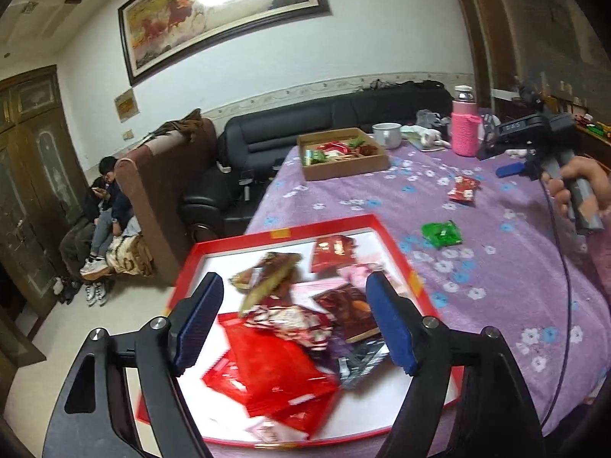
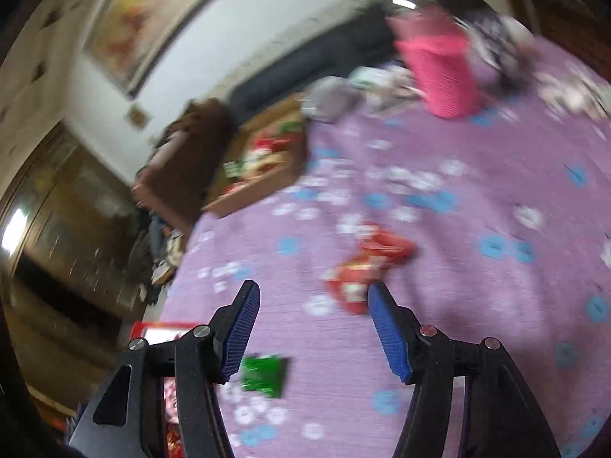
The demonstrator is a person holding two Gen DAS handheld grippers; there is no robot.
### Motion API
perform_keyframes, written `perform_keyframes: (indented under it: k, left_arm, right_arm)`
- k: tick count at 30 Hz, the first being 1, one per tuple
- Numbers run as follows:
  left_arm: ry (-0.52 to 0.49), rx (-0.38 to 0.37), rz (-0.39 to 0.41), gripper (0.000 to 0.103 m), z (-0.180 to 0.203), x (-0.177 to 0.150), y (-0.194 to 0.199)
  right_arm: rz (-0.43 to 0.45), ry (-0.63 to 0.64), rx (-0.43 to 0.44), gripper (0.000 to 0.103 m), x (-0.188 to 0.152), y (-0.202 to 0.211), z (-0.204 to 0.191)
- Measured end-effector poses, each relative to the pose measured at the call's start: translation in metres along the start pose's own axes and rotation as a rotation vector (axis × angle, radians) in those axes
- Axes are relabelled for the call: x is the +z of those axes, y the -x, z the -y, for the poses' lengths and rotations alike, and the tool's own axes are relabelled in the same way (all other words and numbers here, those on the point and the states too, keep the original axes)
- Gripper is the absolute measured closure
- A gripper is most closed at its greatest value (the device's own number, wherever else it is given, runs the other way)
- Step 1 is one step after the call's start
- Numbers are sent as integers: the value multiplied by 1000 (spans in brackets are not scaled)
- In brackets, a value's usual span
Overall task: Organize snacks
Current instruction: 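Grasp the red heart-pattern packet with the right gripper while the left grasps the green packet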
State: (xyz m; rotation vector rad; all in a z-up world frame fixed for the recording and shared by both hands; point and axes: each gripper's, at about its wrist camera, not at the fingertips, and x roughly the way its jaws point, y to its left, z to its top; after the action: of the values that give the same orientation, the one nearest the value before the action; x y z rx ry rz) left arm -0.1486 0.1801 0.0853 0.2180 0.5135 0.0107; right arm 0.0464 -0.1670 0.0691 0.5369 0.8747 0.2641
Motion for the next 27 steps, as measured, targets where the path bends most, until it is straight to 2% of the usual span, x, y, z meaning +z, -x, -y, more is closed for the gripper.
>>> perform_keyframes:
  k: [3, 7, 9, 12, 14, 15, 19, 21, 22, 24, 25, 27]
  left_arm:
    - [-9, -30, 0, 25, 11, 3, 2]
    - [-39, -41, 6, 25, 20, 4, 9]
    - [-40, -44, -1, 25, 20, 4, 11]
    - [-42, -46, -9, 25, 22, 5, 13]
    - [-50, -55, -16, 25, 25, 7, 12]
    - [-57, -62, -20, 25, 27, 8, 11]
    - [-74, -118, -66, 25, 42, 18, 1]
    - [-86, -144, -90, 25, 55, 25, -8]
    - [-96, -154, -107, 25, 64, 30, -15]
    - [-104, -168, -145, 25, 80, 38, -29]
    - [-100, -192, -172, 25, 88, 43, -40]
    - [-80, -194, -239, 25, 103, 51, -63]
  right_arm:
    - [-41, -62, -26, 41, 11, -16, 17]
    - [-104, -80, -98, 41, 16, -53, 13]
    - [-123, -78, -142, 41, 18, -73, 5]
    - [-141, -23, -264, 42, 16, -102, -11]
    - [-123, 130, -408, 66, 12, -115, -31]
    - [-122, 177, -449, 68, 10, -119, -34]
    - [-96, 181, -427, 70, 5, -104, -21]
    - [-110, 133, -355, 70, 1, -88, -7]
    - [-125, 106, -290, 70, -3, -79, 1]
    - [-156, 105, -209, 70, -10, -63, 9]
    - [-166, 126, -192, 70, -16, -56, 13]
    - [-158, 162, -167, 70, -25, -43, 23]
